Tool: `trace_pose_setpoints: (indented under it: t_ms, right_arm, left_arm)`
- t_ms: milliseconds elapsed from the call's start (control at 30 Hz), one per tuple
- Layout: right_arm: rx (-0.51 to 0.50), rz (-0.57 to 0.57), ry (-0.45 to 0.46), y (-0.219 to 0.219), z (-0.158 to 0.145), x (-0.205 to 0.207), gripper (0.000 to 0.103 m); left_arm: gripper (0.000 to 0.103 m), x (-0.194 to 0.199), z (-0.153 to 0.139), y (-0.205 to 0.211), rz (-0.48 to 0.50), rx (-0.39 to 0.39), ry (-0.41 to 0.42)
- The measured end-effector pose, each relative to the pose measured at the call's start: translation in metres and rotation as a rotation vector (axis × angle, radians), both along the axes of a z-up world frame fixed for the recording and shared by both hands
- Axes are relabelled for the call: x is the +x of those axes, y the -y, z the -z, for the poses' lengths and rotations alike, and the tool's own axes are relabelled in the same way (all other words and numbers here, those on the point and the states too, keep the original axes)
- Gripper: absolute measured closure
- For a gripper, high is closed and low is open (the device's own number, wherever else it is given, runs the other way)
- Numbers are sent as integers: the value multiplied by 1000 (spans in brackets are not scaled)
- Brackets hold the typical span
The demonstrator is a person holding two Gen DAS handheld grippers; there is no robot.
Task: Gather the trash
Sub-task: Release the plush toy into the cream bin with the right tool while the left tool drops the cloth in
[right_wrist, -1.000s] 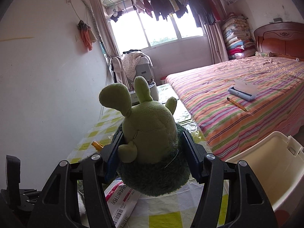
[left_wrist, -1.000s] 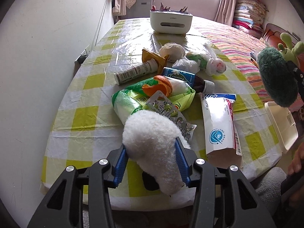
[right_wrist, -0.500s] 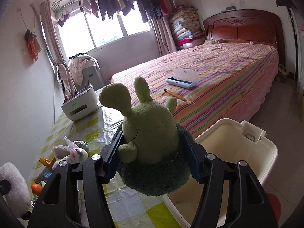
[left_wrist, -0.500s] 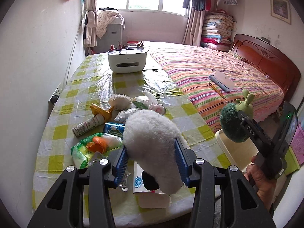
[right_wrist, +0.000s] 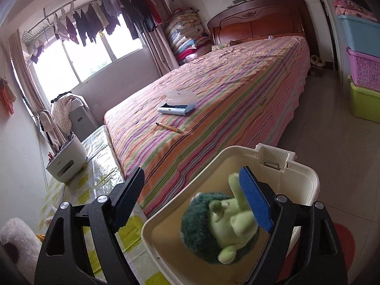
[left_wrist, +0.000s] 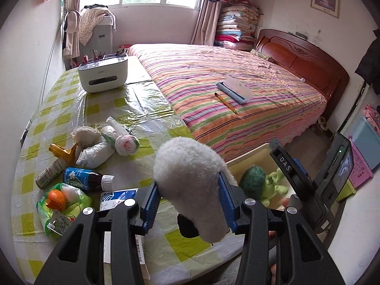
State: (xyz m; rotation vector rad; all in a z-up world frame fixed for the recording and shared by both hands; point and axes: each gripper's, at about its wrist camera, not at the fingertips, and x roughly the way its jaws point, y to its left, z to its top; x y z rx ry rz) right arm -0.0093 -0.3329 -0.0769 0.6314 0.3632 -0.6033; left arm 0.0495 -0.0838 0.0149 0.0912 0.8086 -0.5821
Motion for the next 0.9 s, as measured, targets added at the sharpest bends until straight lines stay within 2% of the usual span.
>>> trace_pose_setpoints:
  t_ms: [67, 133, 267, 333, 467, 600, 833, 900]
  right_arm:
    - [14, 22, 82, 4, -4, -15, 20]
    - [5, 28, 114, 3, -13, -26, 20]
    - [-29, -46, 215, -6, -60, -47, 20]
    - [-55, -82, 252, -9, -82, -56, 17]
    - [-31, -137, 329, -8, -104, -72, 15]
    - [10, -190, 383, -10, -110, -77, 15]
    - [15, -220, 404, -17, -110, -79, 14]
    - [14, -225, 399, -18, -108, -78, 14]
  left_arm:
    - [59, 4, 7, 7, 12, 7, -20]
    - [59, 9, 14, 15, 23, 19, -33]
    - [59, 24, 31, 36, 57, 32, -92]
    - [59, 30, 40, 48, 82, 38, -118]
    - [59, 31, 50, 80, 136, 53, -128]
    - [58, 27, 63, 115, 210, 66, -157]
    - [56, 22, 86, 170, 327, 81, -219]
    - [52, 20, 92, 182, 340, 90, -227]
